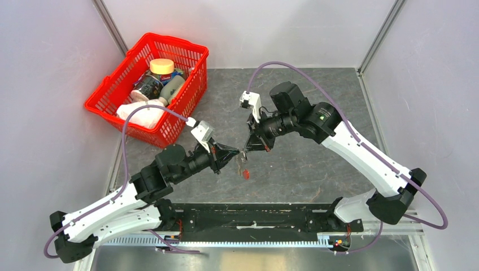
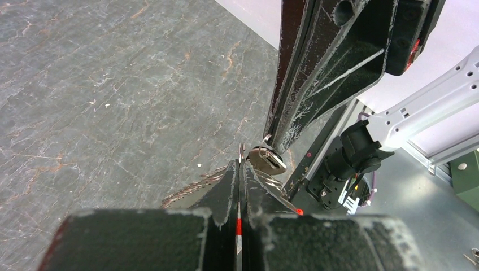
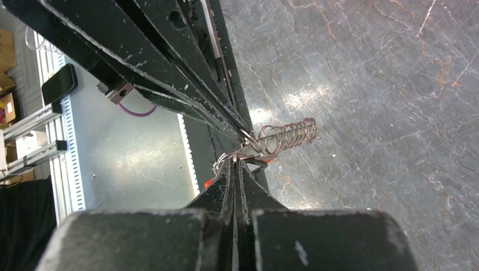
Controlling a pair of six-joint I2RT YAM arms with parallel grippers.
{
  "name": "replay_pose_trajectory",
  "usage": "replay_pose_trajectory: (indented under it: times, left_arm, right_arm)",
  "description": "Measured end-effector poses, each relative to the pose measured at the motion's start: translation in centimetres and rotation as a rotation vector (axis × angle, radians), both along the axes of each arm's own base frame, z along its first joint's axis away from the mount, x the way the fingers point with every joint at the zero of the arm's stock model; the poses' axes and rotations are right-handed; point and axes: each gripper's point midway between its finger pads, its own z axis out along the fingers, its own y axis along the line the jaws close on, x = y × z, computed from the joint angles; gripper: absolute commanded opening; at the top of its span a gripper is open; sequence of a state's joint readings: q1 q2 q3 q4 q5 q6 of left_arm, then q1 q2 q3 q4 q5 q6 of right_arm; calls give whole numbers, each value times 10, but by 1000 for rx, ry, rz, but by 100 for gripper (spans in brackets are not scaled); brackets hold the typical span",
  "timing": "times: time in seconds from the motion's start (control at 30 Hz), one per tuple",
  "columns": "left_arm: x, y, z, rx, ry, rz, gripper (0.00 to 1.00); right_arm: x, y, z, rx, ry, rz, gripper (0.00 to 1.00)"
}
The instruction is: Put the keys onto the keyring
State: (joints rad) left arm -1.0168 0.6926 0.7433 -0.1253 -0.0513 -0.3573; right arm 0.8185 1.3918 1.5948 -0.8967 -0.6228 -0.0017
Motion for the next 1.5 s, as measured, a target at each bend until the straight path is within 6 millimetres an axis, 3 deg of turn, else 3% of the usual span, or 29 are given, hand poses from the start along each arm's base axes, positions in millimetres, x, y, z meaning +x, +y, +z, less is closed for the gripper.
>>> replay_pose_trajectory:
  times: [1.0, 1.5]
  left_arm:
    - [-3, 5, 10, -25, -24, -1, 2]
    - [-15, 7, 29, -113, -77, -53, 2]
  right_arm:
    - [13, 9, 2, -21, -10, -86, 0]
    - [1, 10, 15, 31, 37, -64, 0]
